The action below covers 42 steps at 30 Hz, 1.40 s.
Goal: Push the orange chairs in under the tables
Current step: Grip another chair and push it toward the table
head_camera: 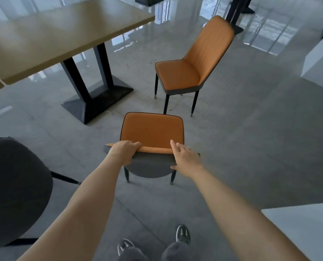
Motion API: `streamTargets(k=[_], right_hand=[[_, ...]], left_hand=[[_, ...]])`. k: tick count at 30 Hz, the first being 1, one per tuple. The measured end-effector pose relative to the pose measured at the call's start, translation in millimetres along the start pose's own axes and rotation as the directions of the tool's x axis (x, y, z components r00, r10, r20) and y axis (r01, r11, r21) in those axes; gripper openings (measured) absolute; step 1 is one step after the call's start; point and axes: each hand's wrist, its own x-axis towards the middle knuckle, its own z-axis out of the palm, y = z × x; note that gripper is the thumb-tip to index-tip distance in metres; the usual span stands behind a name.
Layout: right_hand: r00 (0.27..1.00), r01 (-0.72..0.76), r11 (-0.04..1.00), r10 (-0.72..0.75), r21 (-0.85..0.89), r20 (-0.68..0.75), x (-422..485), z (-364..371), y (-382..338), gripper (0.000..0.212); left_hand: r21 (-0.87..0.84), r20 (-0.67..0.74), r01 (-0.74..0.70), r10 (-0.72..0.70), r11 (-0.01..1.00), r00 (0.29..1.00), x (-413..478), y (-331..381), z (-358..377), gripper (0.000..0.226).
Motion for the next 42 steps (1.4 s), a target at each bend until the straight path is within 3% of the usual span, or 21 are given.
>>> streamTargets(k=[3,5,14,20,23,25,28,37,42], right_hand=[[0.995,-0.056,0.997,0.051,-0.056,-0.09,5.9,-1.2,1.2,0.027],[0.994,-0.074,0.996,0.068,-0.059,-0.09,6.3,-0.3,0.2,0.01],[0.981,0.055,0.996,-0.068,-0.072,-0.179,13.5,15.9,3.8,0.017],[0.957,0.193,0.973,-0.214,-0.125,-0.193,40.2,8.2,-8.7,0.023],[0.925,0.26,0.949,-0.298,-0.178,-0.236,60.5,-2.2,-19.6,0.011],[0.912,0.276,0.938,-0.325,-0.21,-0.252,81.6,-6.4,-24.9,0.02],[0.912,0.333,0.924,-0.367,-0.188,-0.186,109.8,-18.7,-40.4,0.007],[0.832,0.415,0.896,-0.443,-0.157,-0.335,204.4,-48.8,-110.5,0.03],[0.81,0.418,0.891,-0.453,-0.175,-0.371,261.2,-67.6,-143.6,0.023]], left_hand=[[-0.008,-0.044,0.01,-0.01,1.0,0.999,-3.8,4.2,3.3,0.026],[0.001,-0.049,0.017,-0.017,1.0,0.999,-6.9,6.5,6.1,0.025],[0.048,-0.039,0.071,-0.069,0.996,0.997,-18.6,10.2,9.7,0.027],[-0.018,-0.018,0.196,-0.197,0.98,0.98,-29.9,-6.8,13.1,0.025],[-0.062,-0.011,0.283,-0.284,0.957,0.959,-30.4,-17.8,14.1,0.026],[-0.088,-0.027,0.331,-0.334,0.94,0.942,-28.3,-28.9,13.6,0.027],[-0.132,-0.04,0.374,-0.382,0.918,0.923,-20.8,-51.2,11.7,0.025],[-0.098,-0.08,0.437,-0.444,0.894,0.892,6.6,-165.5,-1.9,0.028],[-0.079,-0.097,0.471,-0.477,0.878,0.873,30.1,-220.3,-10.0,0.028]])
